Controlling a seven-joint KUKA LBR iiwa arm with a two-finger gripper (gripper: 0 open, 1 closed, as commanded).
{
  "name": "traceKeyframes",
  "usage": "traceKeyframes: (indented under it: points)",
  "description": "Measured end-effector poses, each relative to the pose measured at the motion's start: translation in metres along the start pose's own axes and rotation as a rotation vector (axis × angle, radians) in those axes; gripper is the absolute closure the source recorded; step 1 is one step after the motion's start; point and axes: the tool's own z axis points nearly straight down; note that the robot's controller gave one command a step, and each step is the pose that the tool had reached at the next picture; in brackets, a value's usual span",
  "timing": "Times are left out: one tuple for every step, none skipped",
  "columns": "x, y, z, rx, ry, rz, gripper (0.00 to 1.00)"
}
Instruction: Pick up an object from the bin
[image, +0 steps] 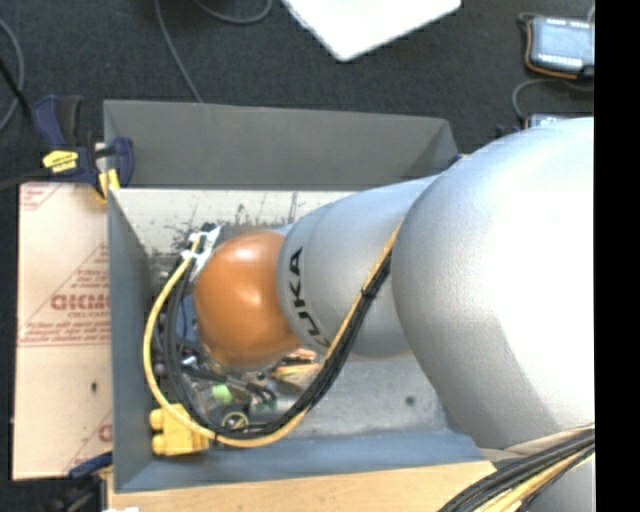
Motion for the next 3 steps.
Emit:
traceKeyframes:
  points:
    - [-0.004, 0.0, 0.012, 0.005, -0.023, -0.208, 1.0]
    - [-0.005, 0.004, 0.017, 0.012, -0.039, -0.285, 1.0]
    - [-0.006, -0.007, -0.143, 0.007, -0.034, -0.224, 1.0]
